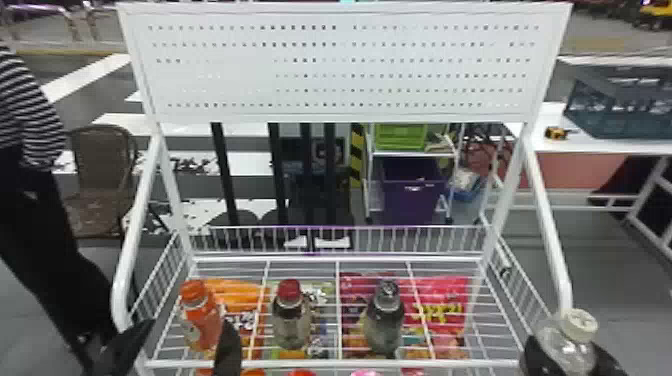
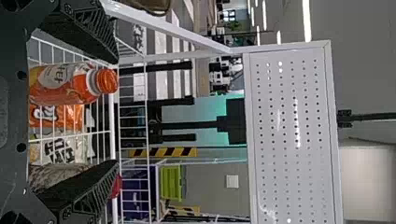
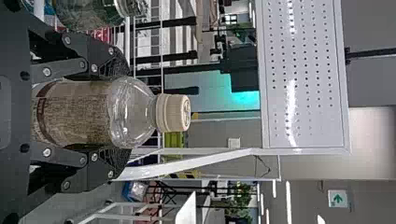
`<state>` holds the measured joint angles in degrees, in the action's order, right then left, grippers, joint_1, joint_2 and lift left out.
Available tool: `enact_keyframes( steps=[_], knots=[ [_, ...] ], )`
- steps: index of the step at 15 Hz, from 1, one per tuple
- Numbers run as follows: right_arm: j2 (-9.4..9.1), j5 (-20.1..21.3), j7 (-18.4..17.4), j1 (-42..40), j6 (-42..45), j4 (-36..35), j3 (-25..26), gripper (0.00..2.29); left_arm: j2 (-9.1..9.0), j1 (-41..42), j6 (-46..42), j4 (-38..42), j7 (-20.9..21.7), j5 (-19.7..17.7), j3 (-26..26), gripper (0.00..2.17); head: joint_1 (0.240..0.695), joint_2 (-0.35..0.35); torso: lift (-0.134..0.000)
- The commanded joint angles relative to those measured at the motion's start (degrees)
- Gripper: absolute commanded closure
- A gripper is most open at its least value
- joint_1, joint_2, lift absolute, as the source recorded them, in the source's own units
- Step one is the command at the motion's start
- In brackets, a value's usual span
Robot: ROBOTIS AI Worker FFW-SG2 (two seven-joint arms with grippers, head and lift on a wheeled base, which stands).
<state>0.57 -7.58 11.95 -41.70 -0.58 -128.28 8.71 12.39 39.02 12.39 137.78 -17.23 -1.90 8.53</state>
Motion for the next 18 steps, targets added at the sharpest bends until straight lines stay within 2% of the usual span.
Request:
enact_keyframes(
  steps=[1,13,18],
  knots=[
    [-0.13,-1.1,0.7,-3.6,1.1,-2.5,1.0,1.05,0.0,0.0,-0.6,-0.3,0.0,-0.1,-0.1,0.12,0.499,0.0,0.0],
    [-0.22,-1.4,1.3,-5.0,2.2,-3.9,1.1,1.05,0.0,0.8,-0.8,0.2,0.0,0.0,0.2,0.12,0.499,0.0,0.0],
    [-0.31,-0.9,1.2,4.0,6.9,8.6,-0.1,1.05,0.0,1.2,-0.8,0.6,0.0,0.1,0.7,0.12,0.499,0.0,0.0]
  ],
)
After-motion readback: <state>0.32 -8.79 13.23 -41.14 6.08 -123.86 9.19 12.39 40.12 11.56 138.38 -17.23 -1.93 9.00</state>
